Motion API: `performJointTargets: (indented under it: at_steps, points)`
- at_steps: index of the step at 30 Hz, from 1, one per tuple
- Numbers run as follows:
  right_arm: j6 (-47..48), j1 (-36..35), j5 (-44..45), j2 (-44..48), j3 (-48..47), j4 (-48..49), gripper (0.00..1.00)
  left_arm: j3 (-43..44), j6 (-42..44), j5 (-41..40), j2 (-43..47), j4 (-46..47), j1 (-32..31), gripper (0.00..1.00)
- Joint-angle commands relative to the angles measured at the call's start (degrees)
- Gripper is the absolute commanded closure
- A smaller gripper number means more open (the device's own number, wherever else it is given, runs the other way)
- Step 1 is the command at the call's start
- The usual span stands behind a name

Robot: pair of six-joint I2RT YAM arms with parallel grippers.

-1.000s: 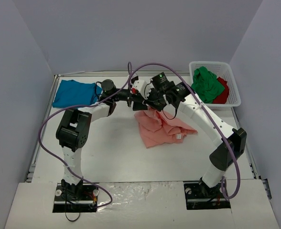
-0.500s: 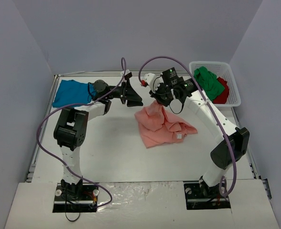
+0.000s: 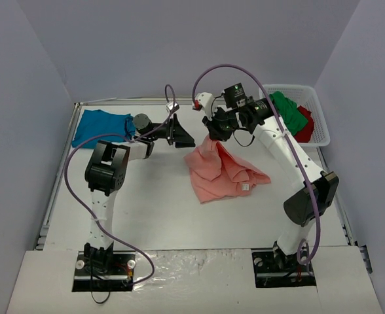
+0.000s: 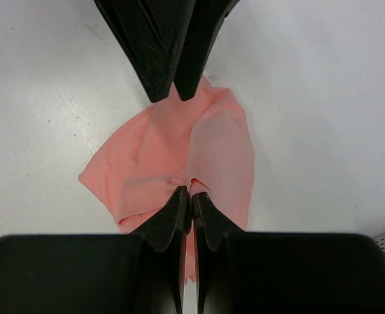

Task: Fold and stack the t-shirts
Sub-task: Flatten out the tshirt

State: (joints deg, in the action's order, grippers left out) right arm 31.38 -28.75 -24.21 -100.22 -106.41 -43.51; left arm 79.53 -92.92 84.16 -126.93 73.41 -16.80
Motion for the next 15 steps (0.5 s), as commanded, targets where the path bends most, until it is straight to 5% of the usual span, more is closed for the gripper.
performJointTargets:
  at_steps: [1,4,5,6,11,15]
  points:
    - [-0.35,0.10,-2.51,-1.20,-2.31,-3.42,1.00,4.23,19.87,-1.63,0.63,2.41,0.18,0.38]
    - [-0.35,0.01,-1.81,-1.73,-2.05,-3.69,1.00,10.61,53.32,-9.33,4.84,-47.91,1.33,0.40]
    - [-0.35,0.10,-1.64,-1.90,-2.05,-3.69,1.00,17.09,91.14,-15.02,5.29,-92.90,0.46,0.47]
    - [-0.18,0.10,-1.29,-1.90,-1.79,-3.69,1.00,26.55,100.82,-23.43,3.73,-101.53,-0.86,0.56]
    - [0.00,0.27,-0.93,-1.64,-0.91,-3.60,1.00,27.62,107.85,-25.35,3.87,-107.49,-2.44,0.57]
    - [0.35,0.36,-1.46,-0.50,0.32,-3.60,1.00,17.00,109.44,-32.38,10.82,-98.38,-5.60,0.48]
